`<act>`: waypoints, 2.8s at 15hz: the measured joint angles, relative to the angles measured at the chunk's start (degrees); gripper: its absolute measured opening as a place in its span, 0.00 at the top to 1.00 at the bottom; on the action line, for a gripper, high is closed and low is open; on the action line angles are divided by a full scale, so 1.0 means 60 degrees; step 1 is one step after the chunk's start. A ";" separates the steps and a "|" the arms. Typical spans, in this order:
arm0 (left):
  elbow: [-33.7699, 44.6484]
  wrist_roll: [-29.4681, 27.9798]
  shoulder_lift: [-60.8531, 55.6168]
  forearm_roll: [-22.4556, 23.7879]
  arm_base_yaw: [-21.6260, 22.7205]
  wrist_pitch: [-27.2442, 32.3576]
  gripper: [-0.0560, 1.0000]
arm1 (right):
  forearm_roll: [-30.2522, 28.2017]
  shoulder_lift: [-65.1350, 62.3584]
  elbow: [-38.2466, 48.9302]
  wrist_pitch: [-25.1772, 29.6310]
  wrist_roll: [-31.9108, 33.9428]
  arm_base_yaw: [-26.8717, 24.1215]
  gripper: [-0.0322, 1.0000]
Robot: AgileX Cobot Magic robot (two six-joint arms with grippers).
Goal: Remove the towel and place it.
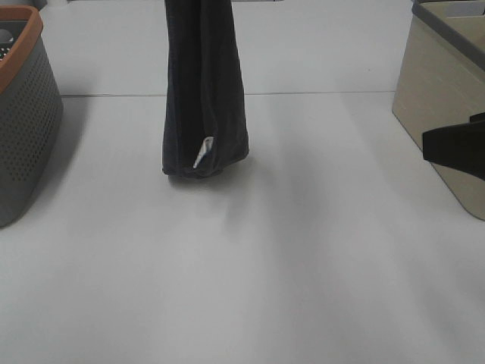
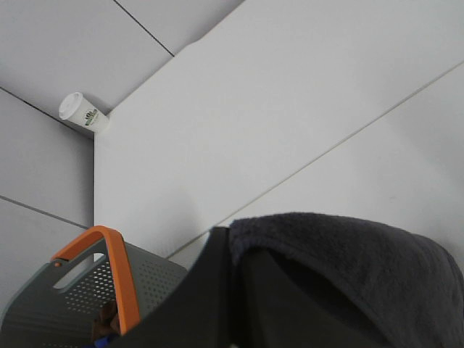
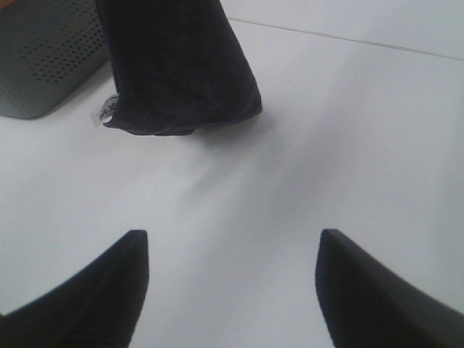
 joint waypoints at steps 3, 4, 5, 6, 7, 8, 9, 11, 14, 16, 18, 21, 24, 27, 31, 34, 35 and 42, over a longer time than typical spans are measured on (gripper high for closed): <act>0.0000 0.0086 0.0248 -0.0535 -0.0010 0.0000 0.95 | 0.0773 0.1700 0.0000 -0.1471 -0.0630 0.0458 0.33; 0.0000 0.0115 0.0468 -0.0621 -0.0019 0.0000 0.95 | 0.0974 0.2254 0.0000 -0.2359 -0.0754 0.1136 0.33; 0.0000 0.0181 0.0831 -0.0754 -0.0019 0.0000 0.95 | 0.1299 0.3543 0.0000 -0.5166 -0.0859 0.3094 0.33; 0.0000 0.0210 0.0869 -0.0802 -0.0019 0.0000 0.95 | 0.1423 0.3867 0.0000 -0.5997 -0.0859 0.3610 0.33; 0.0000 0.0334 0.0926 -0.0898 -0.0019 -0.0057 0.95 | 0.1652 0.4679 0.0000 -0.7592 -0.0802 0.4584 0.33; 0.0000 0.0449 0.0936 -0.0926 -0.0019 -0.0086 0.95 | 0.1767 0.5500 0.0000 -0.8804 -0.0535 0.5319 0.33; 0.0000 0.0506 0.0936 -0.0926 -0.0019 -0.0105 0.95 | 0.1767 0.6197 0.0000 -0.9721 -0.0048 0.5911 0.33; 0.0000 0.0573 0.0945 -0.0926 -0.0019 -0.0115 0.95 | 0.1557 0.7391 -0.0162 -1.0514 0.1547 0.6675 0.33; 0.0000 0.0611 0.0945 -0.0926 -0.0019 -0.0162 0.95 | 0.0516 0.8231 -0.0649 -1.0647 0.3696 0.6923 0.32; 0.0000 0.0611 0.0945 -0.0955 -0.0019 -0.0296 0.95 | -0.0181 0.8442 -0.0859 -1.0724 0.4803 0.6923 0.28; 0.0000 0.0640 0.0945 -0.1098 -0.0019 -0.0563 0.95 | -0.0659 0.8432 -0.0879 -1.0609 0.5453 0.6923 0.27; 0.0000 0.0802 0.0945 -0.1184 -0.0019 -0.0802 0.95 | -0.1232 0.7955 -0.0879 -0.9597 0.6102 0.6923 0.27; 0.0000 0.0831 0.0964 -0.1671 -0.0019 -0.1337 0.95 | -0.1308 0.7974 -0.0955 -0.9206 0.6369 0.6923 0.27; 0.0000 0.0859 0.0993 -0.1843 -0.0019 -0.1566 0.95 | -0.1308 0.8470 -0.1633 -0.9158 0.6436 0.6923 0.27; 0.0000 0.0955 0.0993 -0.1843 -0.0019 -0.1566 0.95 | -0.0735 0.9673 -0.2254 -0.9186 0.6446 0.6923 0.27; 0.0000 0.1003 0.0993 -0.1843 -0.0019 -0.1566 0.95 | -0.0592 0.9855 -0.2263 -0.9425 0.6150 0.6923 0.27; 0.0000 0.1012 0.0993 -0.1833 -0.0019 -0.1566 0.95 | -0.0477 0.9855 -0.2263 -0.9473 0.5949 0.6923 0.28; 0.0000 0.1213 0.0993 -0.1738 -0.0019 -0.1442 0.95 | 0.2702 0.8556 -0.2235 -0.9129 0.2998 0.6923 0.31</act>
